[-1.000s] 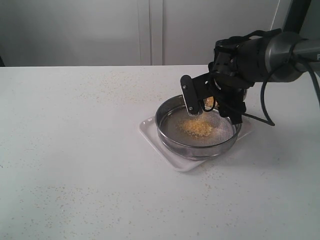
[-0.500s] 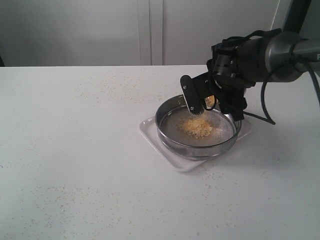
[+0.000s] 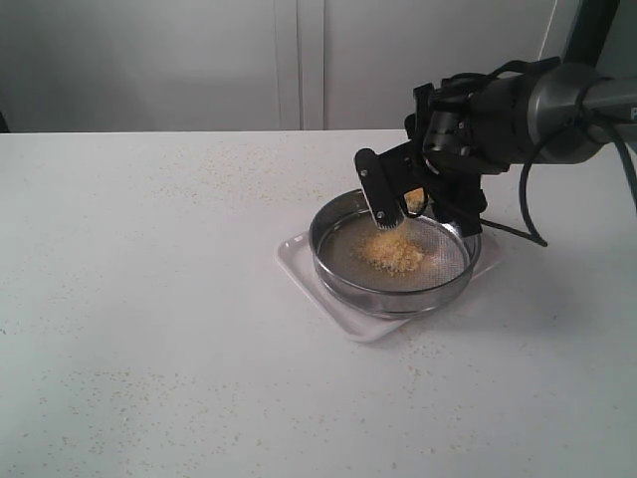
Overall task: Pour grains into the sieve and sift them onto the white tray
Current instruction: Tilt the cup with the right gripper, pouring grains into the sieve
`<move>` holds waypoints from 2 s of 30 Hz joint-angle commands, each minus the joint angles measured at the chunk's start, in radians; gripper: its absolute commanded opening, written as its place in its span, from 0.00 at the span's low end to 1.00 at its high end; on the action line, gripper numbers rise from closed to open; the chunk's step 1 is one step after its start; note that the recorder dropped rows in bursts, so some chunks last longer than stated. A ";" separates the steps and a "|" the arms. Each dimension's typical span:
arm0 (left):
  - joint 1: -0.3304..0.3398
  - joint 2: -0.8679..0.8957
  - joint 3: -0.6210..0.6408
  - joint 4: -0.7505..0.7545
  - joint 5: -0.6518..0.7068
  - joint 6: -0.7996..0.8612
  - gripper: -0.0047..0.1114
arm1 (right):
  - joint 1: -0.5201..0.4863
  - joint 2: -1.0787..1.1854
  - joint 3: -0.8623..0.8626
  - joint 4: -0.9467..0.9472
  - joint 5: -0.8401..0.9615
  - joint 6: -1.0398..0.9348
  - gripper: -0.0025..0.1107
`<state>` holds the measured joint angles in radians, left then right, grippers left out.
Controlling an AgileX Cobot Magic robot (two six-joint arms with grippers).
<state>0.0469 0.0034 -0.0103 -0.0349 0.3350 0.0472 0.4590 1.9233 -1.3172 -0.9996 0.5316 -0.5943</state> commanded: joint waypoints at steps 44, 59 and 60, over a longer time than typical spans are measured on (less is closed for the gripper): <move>0.000 -0.003 0.010 -0.002 0.014 0.003 0.04 | -0.001 -0.008 -0.010 -0.322 -0.029 0.050 0.02; 0.000 -0.003 0.010 -0.002 0.014 0.003 0.04 | -0.001 -0.035 -0.010 -0.392 -0.034 0.059 0.02; 0.000 -0.003 0.010 -0.002 0.014 0.003 0.04 | -0.001 -0.037 -0.008 -0.392 -0.034 0.059 0.02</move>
<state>0.0469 0.0034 -0.0103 -0.0349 0.3350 0.0472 0.4590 1.9093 -1.3172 -1.3740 0.4935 -0.5422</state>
